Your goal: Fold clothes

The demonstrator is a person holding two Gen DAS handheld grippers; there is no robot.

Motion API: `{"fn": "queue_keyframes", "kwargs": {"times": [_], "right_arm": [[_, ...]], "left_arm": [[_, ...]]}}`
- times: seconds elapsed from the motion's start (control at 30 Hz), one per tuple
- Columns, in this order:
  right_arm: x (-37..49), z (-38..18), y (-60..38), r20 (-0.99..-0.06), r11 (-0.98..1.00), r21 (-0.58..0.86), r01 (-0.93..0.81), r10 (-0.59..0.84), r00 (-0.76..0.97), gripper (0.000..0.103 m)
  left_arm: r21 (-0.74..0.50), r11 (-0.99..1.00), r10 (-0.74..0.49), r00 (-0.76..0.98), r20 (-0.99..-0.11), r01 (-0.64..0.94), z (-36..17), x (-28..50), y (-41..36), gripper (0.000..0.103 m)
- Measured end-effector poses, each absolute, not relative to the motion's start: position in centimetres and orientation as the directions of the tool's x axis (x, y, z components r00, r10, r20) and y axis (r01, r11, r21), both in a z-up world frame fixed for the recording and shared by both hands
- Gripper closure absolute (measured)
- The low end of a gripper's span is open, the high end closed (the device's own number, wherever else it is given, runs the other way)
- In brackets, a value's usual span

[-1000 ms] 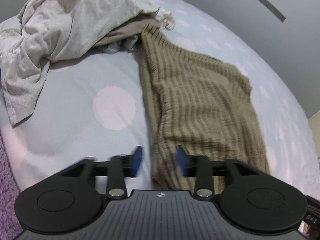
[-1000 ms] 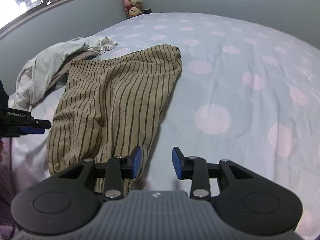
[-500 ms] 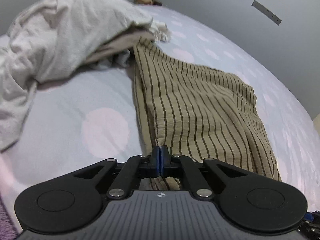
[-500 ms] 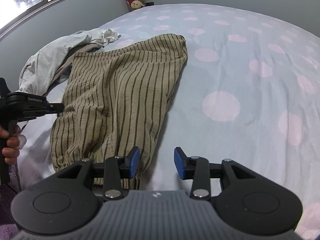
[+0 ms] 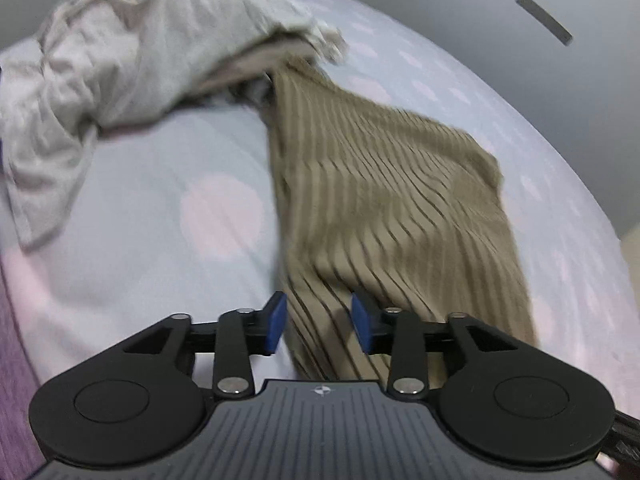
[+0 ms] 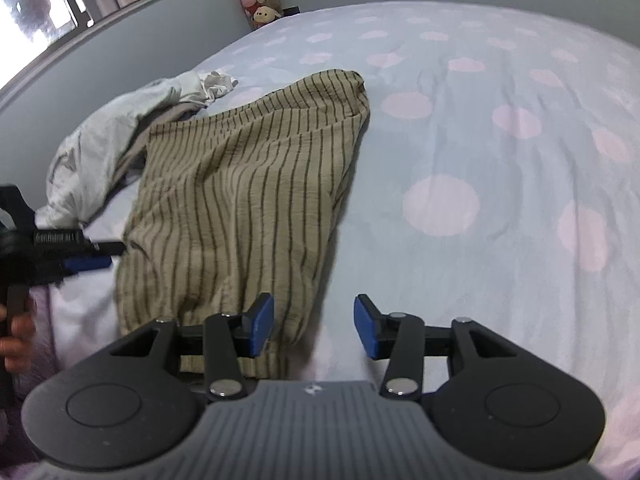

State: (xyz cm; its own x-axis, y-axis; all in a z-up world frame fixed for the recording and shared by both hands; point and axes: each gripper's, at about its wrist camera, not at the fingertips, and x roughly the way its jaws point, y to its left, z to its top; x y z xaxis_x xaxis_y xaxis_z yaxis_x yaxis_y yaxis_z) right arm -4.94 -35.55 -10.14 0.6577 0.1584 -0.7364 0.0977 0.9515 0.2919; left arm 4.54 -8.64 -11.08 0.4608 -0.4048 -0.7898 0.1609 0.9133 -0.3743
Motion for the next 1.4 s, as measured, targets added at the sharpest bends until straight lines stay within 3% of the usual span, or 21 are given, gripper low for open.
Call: {"fn": "queue_keyframes", "kwargs": {"times": [0.13, 0.3, 0.57, 0.67, 0.83, 0.93, 1.0, 1.13, 1.23, 1.4], "right_arm": [[-4.9, -10.8, -35.4, -0.748, 0.933, 0.344, 0.108, 0.203, 0.632, 0.051], [-5.6, -10.5, -35.2, -0.742, 0.936, 0.338, 0.093, 0.204, 0.639, 0.052], [-6.9, -8.7, -33.4, -0.684, 0.976, 0.2, -0.091, 0.205, 0.7, 0.055], [-7.5, -8.6, -32.7, -0.673, 0.976, 0.139, -0.165, 0.216, 0.708, 0.052], [-8.2, -7.7, -31.0, -0.716, 0.957, -0.022, -0.29, 0.187, 0.672, 0.052], [-8.8, -7.1, -31.0, -0.757, 0.933, -0.087, -0.35, 0.166, 0.632, 0.06], [-9.2, -6.6, -31.2, -0.785, 0.915, -0.121, -0.384, 0.149, 0.601, 0.071], [-10.3, -6.5, -32.0, -0.851, 0.887, -0.165, -0.431, 0.093, 0.516, 0.081], [-11.3, -6.9, -32.2, -0.885, 0.854, -0.207, -0.477, 0.044, 0.463, 0.082], [-11.8, -8.3, -32.4, -0.867, 0.828, -0.321, -0.46, -0.061, 0.495, 0.082]], "left_arm": [[-0.382, 0.904, -0.427, 0.382, -0.819, 0.191, -11.6, 2.3, -9.8, 0.059], [-0.29, 0.904, -0.404, 0.404, -0.821, 0.315, -10.5, -0.1, -11.6, 0.065], [-0.113, 0.83, -0.401, 0.444, -0.801, 0.546, -8.5, -3.6, -15.0, 0.065], [-0.038, 0.796, -0.388, 0.46, -0.799, 0.604, -8.4, -4.7, -16.2, 0.062], [0.054, 0.741, -0.372, 0.476, -0.797, 0.67, -8.3, -6.0, -17.2, 0.062], [0.052, 0.734, -0.378, 0.47, -0.798, 0.677, -8.1, -6.3, -17.1, 0.061], [0.051, 0.731, -0.379, 0.467, -0.799, 0.68, -8.0, -6.4, -16.9, 0.061], [0.045, 0.726, -0.382, 0.457, -0.803, 0.686, -7.8, -6.6, -16.7, 0.061], [0.038, 0.725, -0.383, 0.449, -0.808, 0.688, -8.0, -6.6, -16.5, 0.061], [0.028, 0.722, -0.386, 0.435, -0.813, 0.692, -8.6, -6.4, -16.5, 0.061]]}}
